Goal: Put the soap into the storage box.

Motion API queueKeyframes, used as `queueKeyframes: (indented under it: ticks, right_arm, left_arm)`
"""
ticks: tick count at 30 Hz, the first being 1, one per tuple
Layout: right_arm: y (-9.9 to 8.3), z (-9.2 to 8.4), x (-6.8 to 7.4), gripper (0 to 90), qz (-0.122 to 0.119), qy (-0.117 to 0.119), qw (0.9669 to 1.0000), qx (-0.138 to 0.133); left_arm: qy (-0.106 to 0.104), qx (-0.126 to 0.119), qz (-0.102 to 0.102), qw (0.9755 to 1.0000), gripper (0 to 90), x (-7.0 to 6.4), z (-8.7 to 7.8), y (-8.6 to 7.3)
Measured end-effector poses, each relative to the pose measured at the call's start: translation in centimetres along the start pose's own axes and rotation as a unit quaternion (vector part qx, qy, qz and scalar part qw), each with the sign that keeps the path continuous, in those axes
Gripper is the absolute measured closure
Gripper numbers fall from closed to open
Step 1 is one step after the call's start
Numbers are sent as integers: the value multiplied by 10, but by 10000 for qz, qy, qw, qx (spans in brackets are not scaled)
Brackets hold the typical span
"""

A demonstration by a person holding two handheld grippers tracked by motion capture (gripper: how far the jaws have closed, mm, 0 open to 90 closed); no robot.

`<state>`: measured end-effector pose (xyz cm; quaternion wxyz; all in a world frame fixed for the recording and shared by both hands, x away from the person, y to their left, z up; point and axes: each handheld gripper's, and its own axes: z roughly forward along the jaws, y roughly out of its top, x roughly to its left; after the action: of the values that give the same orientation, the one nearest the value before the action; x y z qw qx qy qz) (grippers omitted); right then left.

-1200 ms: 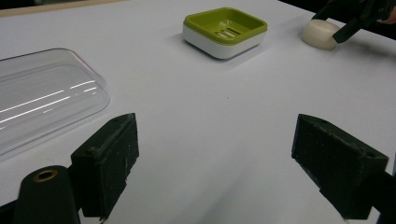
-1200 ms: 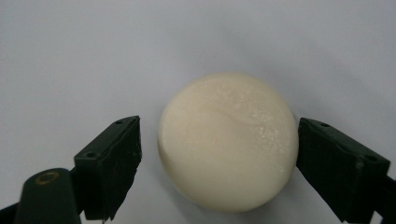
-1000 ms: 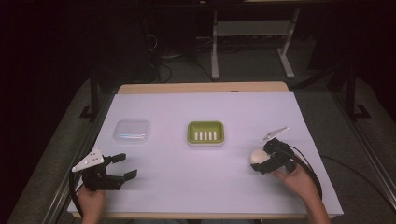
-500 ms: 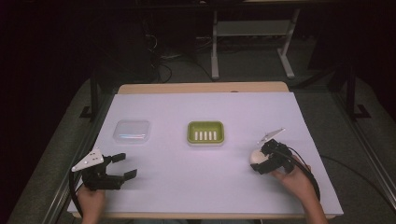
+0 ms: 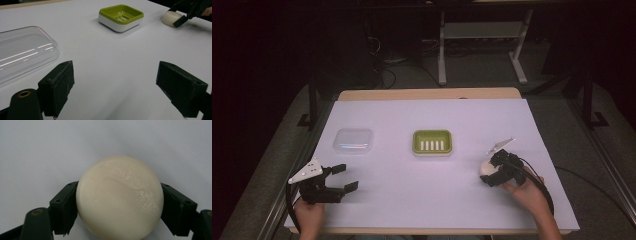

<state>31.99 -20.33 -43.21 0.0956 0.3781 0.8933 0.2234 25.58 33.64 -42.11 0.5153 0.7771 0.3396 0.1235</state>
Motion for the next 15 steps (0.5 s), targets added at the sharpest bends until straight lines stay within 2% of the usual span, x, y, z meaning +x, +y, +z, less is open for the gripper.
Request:
queueKeyframes:
  ticks: [15]
  right_arm:
    - [0, 0, 0, 231, -82, 1, 10000, 3]
  left_arm:
    - [14, -6, 17, 10000, 145, 0, -1, 0]
